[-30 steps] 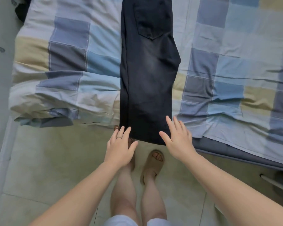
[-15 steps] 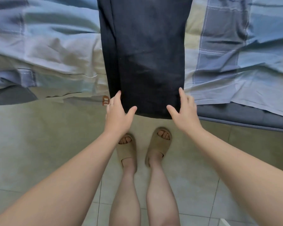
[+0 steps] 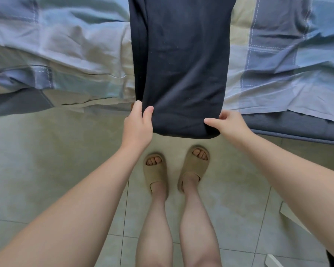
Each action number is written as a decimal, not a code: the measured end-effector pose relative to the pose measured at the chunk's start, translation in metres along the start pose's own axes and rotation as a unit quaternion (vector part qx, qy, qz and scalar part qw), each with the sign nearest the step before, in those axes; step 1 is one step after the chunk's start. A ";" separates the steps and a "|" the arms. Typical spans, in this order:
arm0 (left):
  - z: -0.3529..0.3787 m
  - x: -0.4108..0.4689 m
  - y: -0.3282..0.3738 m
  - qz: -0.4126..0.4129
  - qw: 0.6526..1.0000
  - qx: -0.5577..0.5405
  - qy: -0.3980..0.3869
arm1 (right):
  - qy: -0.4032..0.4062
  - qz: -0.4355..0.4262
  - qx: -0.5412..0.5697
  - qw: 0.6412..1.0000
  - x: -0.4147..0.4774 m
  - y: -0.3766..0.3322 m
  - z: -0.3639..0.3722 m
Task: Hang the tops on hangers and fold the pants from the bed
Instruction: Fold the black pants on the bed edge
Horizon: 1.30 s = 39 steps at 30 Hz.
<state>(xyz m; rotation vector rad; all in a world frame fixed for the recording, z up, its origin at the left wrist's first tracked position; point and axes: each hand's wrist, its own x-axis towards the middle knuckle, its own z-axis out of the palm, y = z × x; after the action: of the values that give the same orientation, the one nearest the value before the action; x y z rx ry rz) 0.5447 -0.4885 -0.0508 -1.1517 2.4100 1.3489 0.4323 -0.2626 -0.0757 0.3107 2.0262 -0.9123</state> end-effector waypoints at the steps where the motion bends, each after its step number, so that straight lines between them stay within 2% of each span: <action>1: -0.005 0.001 -0.002 -0.002 1.000 0.014 0.007 | -0.008 -0.003 0.003 1.000 -0.004 0.000 0.003; 3: -0.010 0.006 -0.004 -0.018 0.999 0.040 0.020 | -0.011 -0.015 -0.005 1.000 -0.007 -0.002 0.010; 6: -0.002 0.019 -0.005 -0.045 0.996 0.069 0.044 | 0.027 -0.018 -0.021 0.999 -0.003 -0.005 0.020; 9: 0.007 0.030 -0.008 -0.083 0.993 0.055 0.064 | 0.066 -0.012 0.017 0.998 0.001 -0.005 0.025; 13: 0.013 0.027 -0.015 -0.116 0.991 -0.032 0.053 | 0.007 0.012 0.115 0.993 0.009 -0.005 0.020; 16: 0.006 0.017 -0.020 -0.130 0.989 -0.073 -0.004 | -0.040 0.002 0.147 0.988 0.009 -0.004 0.017; 20: -0.013 0.006 -0.020 -0.131 0.983 -0.033 -0.127 | -0.074 0.023 0.176 0.981 -0.007 -0.003 0.014; 26: -0.051 -0.031 0.007 -0.153 0.965 0.005 -0.212 | -0.110 0.027 0.128 0.985 -0.070 0.000 -0.004; 30: -0.084 -0.073 0.019 -0.126 0.960 -0.040 -0.245 | -0.095 0.030 0.101 0.990 -0.132 -0.007 -0.012; 39: -0.171 -0.170 0.053 -0.131 0.957 -0.114 -0.234 | -0.041 0.021 0.155 0.987 -0.275 -0.044 -0.011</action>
<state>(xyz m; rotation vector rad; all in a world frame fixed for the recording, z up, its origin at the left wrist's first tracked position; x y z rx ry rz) 0.6647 -0.5125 0.1638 -1.0103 1.7458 1.6178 0.5656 -0.2544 0.1688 0.4762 1.7936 -1.1964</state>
